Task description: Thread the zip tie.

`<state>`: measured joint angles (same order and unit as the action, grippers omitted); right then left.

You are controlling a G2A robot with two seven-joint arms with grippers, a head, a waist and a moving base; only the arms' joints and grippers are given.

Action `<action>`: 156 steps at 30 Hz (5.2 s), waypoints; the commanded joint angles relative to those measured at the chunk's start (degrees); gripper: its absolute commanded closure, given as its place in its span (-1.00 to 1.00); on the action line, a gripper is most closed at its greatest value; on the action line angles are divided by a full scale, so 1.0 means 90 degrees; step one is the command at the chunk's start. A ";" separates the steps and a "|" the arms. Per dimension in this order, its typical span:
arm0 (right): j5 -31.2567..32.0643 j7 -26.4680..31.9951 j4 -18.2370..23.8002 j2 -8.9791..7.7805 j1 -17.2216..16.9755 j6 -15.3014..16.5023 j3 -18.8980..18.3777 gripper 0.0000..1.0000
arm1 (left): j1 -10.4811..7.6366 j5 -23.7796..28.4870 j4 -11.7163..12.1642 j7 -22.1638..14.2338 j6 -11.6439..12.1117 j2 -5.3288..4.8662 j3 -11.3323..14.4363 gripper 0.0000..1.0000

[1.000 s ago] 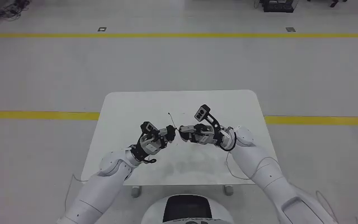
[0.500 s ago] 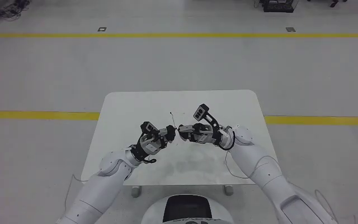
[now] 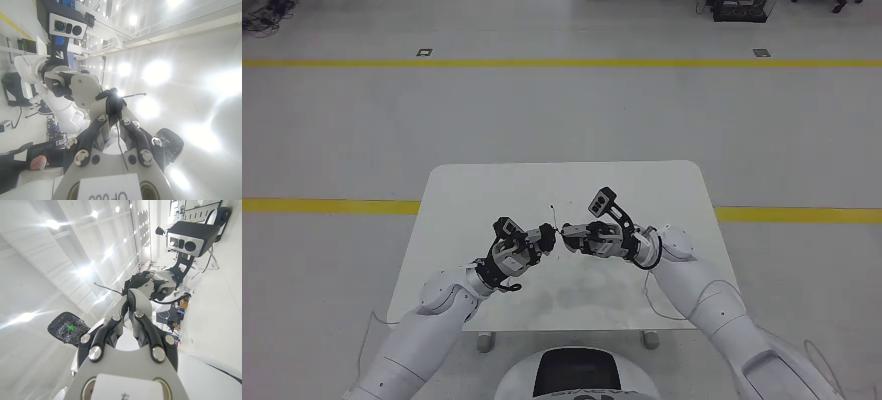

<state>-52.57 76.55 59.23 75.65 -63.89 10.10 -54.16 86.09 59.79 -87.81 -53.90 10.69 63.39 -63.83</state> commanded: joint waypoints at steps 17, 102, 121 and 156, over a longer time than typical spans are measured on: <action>0.0072 0.0044 -0.0018 -0.0009 -0.0121 -0.0059 -0.0120 1.00 | 0.0000 0.0000 0.0000 0.0000 0.0000 0.0000 0.0000 1.00; 0.0243 0.0133 -0.0431 0.0096 -0.0293 -0.0072 -0.0170 1.00 | 0.0000 0.0000 0.0000 0.0000 0.0000 0.0000 0.0000 1.00; 0.0276 0.0140 -0.0517 0.0132 -0.0271 -0.0109 -0.0126 1.00 | 0.0000 0.0000 0.0000 0.0000 0.0000 0.0000 0.0000 1.00; 0.0301 0.0170 -0.0797 0.0212 -0.0182 -0.0151 -0.0050 1.00 | 0.0000 0.0000 0.0000 0.0000 0.0000 0.0000 0.0000 1.00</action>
<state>-49.88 78.07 52.14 77.53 -65.55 8.76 -54.64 86.09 59.79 -87.81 -53.90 10.69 63.39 -63.83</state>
